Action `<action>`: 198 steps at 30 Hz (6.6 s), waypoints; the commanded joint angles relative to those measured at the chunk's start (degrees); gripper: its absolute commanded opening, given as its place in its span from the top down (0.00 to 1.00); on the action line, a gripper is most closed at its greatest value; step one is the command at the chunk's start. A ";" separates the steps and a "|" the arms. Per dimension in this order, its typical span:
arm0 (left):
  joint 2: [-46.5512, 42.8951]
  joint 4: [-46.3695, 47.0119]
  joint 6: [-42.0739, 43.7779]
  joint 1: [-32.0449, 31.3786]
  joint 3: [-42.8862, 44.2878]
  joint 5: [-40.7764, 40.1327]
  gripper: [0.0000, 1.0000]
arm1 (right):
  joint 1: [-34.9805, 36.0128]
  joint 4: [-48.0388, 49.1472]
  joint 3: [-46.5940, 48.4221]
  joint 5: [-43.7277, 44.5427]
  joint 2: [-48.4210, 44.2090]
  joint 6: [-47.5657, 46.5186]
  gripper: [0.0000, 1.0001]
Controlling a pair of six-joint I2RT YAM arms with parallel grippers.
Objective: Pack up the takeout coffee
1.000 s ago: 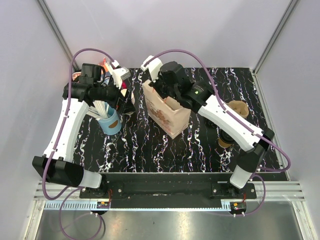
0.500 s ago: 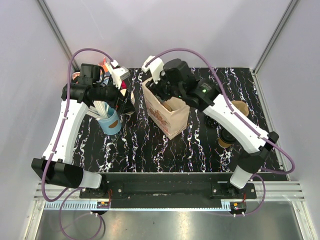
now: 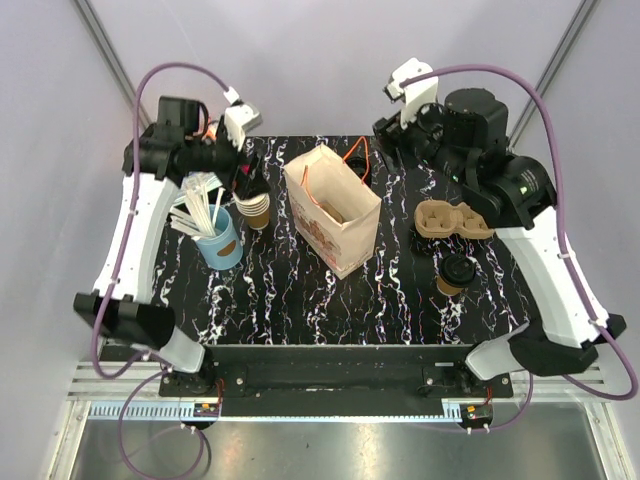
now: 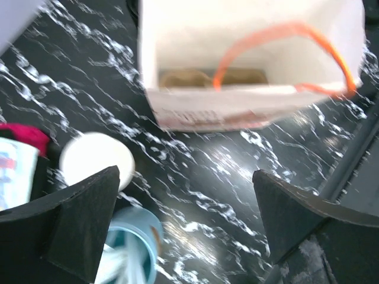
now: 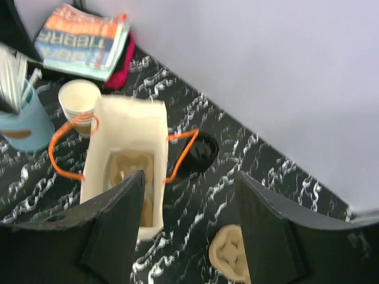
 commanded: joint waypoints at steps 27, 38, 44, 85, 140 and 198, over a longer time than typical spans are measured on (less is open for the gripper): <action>25.63 8.82 -2.93 -5.13 22.48 7.42 0.01 | -4.32 8.74 -29.01 -6.86 1.40 3.61 0.52; 24.57 7.34 -1.79 -6.45 16.59 6.19 0.01 | -4.32 10.93 -25.41 -3.18 6.32 1.86 0.67; 23.00 4.08 -0.82 -6.63 14.39 8.03 0.01 | -4.32 12.78 -22.60 0.86 8.34 -0.17 0.67; 10.16 1.79 -8.29 -12.34 15.61 -8.04 0.01 | -4.93 3.21 9.21 -4.22 25.58 -0.96 0.52; 4.09 5.31 -6.44 -11.73 4.19 -6.02 0.01 | -43.69 9.53 -68.47 -13.80 -16.62 -14.23 0.63; 6.47 5.05 -8.11 -11.73 4.28 -4.44 0.01 | -44.66 7.78 -63.99 -20.39 -9.58 -21.44 0.74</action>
